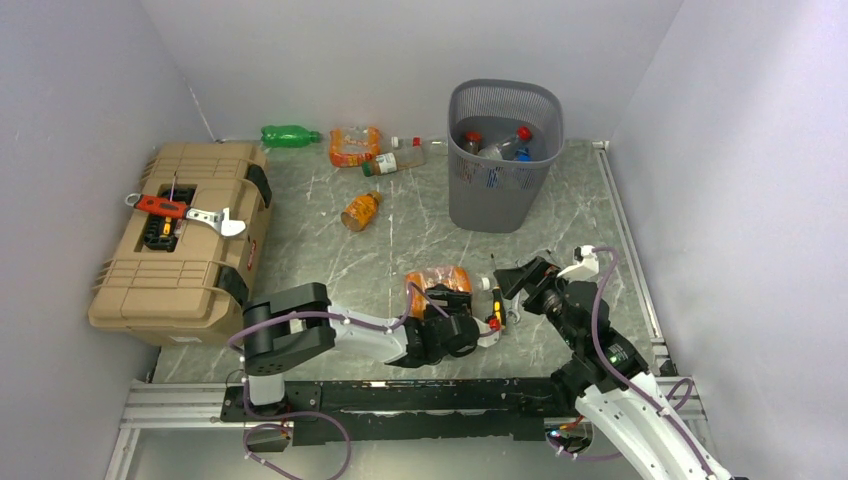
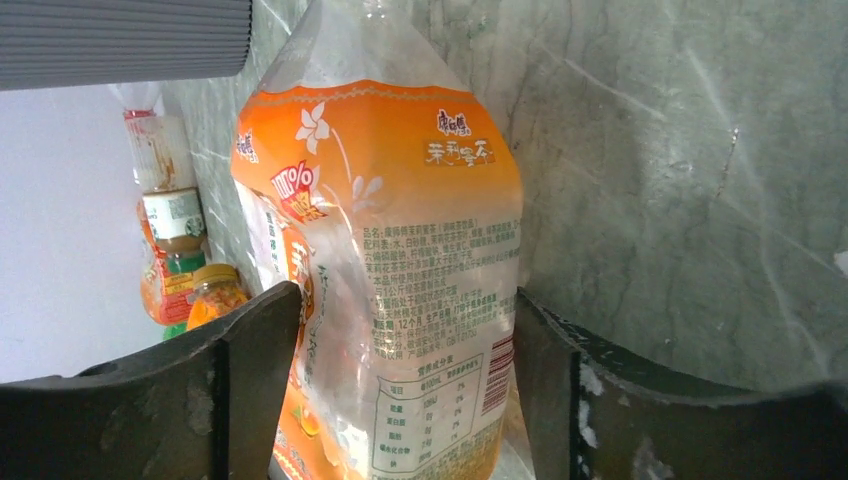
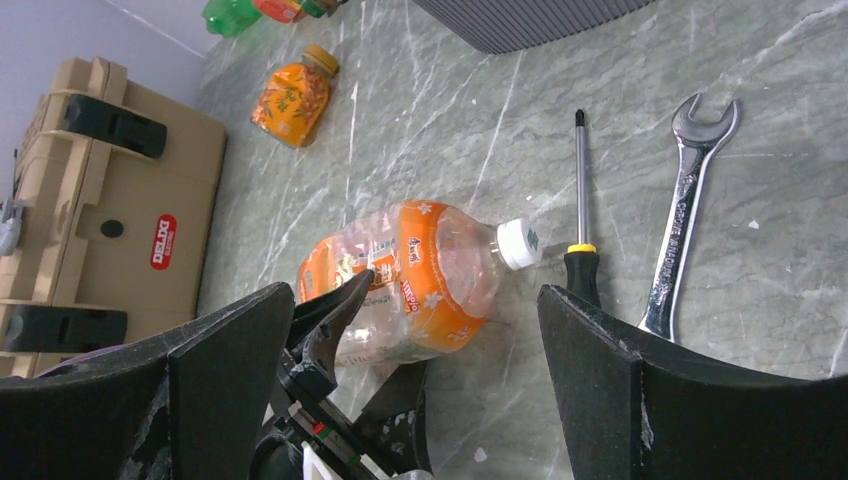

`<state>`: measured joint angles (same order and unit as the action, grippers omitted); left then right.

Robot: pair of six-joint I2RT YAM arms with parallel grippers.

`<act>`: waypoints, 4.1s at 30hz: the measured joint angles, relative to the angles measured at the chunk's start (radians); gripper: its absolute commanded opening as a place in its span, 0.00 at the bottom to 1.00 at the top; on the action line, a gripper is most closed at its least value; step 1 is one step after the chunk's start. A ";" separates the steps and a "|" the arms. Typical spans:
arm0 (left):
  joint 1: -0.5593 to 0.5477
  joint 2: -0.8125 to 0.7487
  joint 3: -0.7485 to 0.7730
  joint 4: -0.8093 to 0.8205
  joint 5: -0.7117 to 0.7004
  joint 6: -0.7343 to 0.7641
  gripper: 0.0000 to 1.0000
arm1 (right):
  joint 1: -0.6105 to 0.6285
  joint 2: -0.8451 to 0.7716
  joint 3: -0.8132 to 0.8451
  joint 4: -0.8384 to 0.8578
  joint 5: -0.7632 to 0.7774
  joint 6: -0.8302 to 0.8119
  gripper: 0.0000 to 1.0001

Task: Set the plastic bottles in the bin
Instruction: Pick up the plastic bottle at the center of the board, then place the plastic bottle in the trash bin.

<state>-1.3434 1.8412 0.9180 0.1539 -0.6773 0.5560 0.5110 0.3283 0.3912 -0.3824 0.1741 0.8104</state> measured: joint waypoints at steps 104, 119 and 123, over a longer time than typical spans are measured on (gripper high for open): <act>0.275 -1.345 -0.043 -0.302 0.336 -0.700 1.00 | 0.337 0.583 1.020 0.117 -0.107 -0.523 0.00; 0.278 -1.279 -0.203 -0.417 0.029 -0.489 0.99 | -0.108 1.196 1.408 0.337 0.351 -0.665 0.00; 0.278 -1.338 -0.202 -0.417 -0.009 -0.493 1.00 | -0.177 1.353 1.448 0.323 0.328 -0.618 0.00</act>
<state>-1.0653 0.5030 0.7158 -0.2626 -0.6861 0.0631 0.3344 1.6817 1.8389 -0.0589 0.5026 0.1928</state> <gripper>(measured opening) 0.995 0.372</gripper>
